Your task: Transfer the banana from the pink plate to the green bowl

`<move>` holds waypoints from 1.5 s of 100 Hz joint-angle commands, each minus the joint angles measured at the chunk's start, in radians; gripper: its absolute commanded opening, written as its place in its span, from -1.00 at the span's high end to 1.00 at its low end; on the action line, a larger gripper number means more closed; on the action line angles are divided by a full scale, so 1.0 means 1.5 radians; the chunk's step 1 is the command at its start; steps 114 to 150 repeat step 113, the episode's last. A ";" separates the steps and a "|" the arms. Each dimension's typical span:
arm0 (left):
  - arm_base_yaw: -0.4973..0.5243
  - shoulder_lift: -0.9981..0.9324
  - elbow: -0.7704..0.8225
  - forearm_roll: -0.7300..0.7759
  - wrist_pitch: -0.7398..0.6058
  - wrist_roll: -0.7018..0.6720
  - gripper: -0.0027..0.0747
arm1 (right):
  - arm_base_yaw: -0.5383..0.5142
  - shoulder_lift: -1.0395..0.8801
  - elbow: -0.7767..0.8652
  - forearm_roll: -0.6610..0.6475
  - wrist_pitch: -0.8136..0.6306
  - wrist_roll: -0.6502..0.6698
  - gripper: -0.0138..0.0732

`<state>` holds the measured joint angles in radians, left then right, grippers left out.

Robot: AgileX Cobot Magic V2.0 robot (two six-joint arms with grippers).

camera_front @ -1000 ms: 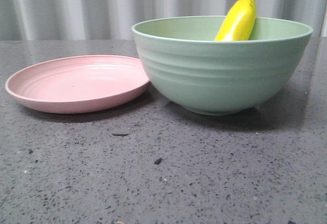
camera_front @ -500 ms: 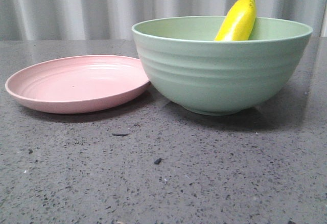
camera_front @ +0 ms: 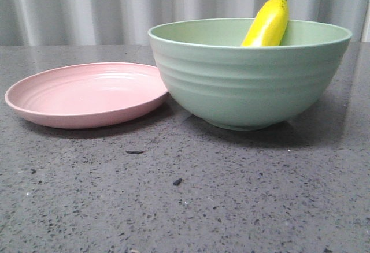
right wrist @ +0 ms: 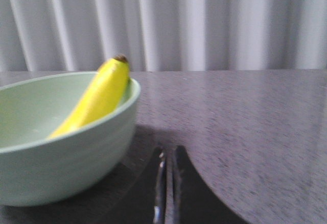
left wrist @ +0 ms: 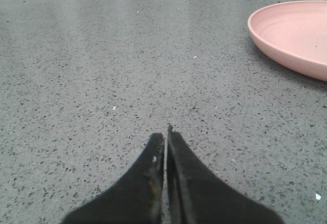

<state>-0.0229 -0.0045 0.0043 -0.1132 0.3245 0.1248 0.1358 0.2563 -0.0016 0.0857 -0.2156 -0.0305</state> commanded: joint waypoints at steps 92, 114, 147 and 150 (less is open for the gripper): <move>0.002 -0.019 0.006 -0.007 -0.048 -0.004 0.98 | -0.147 -0.190 0.023 -0.071 0.348 0.108 0.83; 0.002 -0.019 0.006 -0.007 -0.048 -0.004 0.98 | -0.147 -0.190 0.023 -0.071 0.348 0.108 0.83; 0.002 -0.019 0.006 -0.007 -0.048 -0.004 0.98 | -0.147 -0.190 0.023 -0.071 0.348 0.108 0.83; 0.002 -0.019 0.006 -0.007 -0.048 -0.004 0.98 | -0.147 -0.190 0.023 -0.071 0.348 0.108 0.83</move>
